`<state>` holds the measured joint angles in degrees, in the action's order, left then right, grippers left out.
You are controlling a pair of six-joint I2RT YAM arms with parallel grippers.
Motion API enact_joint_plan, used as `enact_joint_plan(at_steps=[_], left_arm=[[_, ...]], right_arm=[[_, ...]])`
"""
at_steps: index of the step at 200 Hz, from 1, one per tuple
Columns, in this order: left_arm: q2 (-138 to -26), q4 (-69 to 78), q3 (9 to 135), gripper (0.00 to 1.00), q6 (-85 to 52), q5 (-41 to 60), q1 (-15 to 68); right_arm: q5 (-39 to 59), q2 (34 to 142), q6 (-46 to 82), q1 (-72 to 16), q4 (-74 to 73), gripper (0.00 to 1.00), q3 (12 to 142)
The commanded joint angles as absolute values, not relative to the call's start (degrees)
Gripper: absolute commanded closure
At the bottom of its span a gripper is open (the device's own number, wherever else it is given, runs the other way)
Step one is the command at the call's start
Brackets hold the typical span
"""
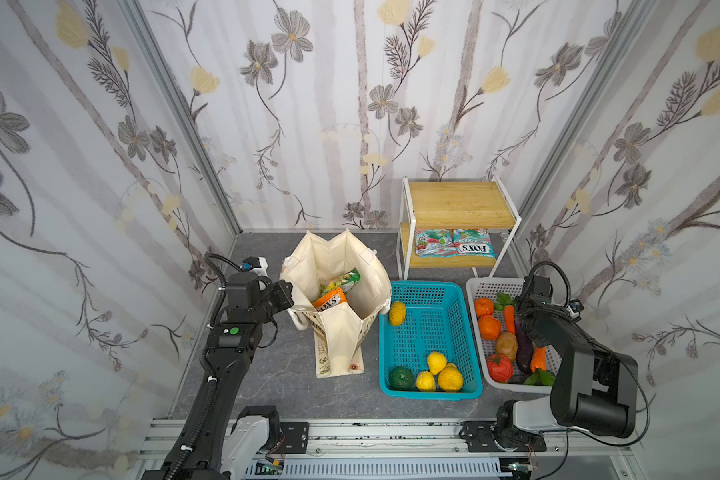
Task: Place the food into the grocery bag and tie it
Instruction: 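Lower the right gripper and grasp the red onion, then lift the red onion and carry it toward the tote bag with the right gripper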
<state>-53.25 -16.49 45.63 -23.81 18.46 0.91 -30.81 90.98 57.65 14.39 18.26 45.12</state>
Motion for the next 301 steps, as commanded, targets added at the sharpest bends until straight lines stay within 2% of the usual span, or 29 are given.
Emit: enact_joint_plan(at_steps=[1, 50, 121, 143, 170, 228, 264, 301], left_arm=[[-53.3, -16.3, 45.9, 1.00, -23.4, 18.6, 0.9], [-53.2, -16.3, 45.8, 1.00, -22.9, 18.2, 0.9], [-52.9, -16.4, 45.5, 1.00, -22.8, 18.2, 0.9], [-52.8, -16.4, 45.5, 1.00, -22.8, 18.2, 0.9], [-52.8, -16.4, 45.6, 1.00, -22.9, 18.5, 0.9], [-52.5, -16.4, 45.6, 1.00, -23.3, 18.6, 0.9], [-52.5, -16.4, 45.7, 1.00, -23.4, 18.5, 0.9], [-53.0, -16.4, 45.8, 1.00, -23.6, 18.5, 0.9]], right_arm=[[-30.1, 92.6, 59.2, 14.5, 16.8, 0.03, 45.8], [-28.9, 92.8, 59.1, 14.7, 15.5, 0.07, 45.3], [-27.6, 90.0, 58.0, 14.7, 12.4, 0.19, 43.6], [-28.0, 88.8, 57.6, 14.7, 11.7, 0.21, 41.3], [-27.9, 87.3, 56.3, 14.8, 9.9, 0.31, 40.0], [-27.2, 85.5, 55.4, 14.0, 8.8, 0.32, 38.5], [-27.4, 79.1, 50.1, 10.2, 6.4, 0.36, 37.0], [-18.8, 70.0, 41.8, 7.8, -0.8, 0.37, 33.4]])
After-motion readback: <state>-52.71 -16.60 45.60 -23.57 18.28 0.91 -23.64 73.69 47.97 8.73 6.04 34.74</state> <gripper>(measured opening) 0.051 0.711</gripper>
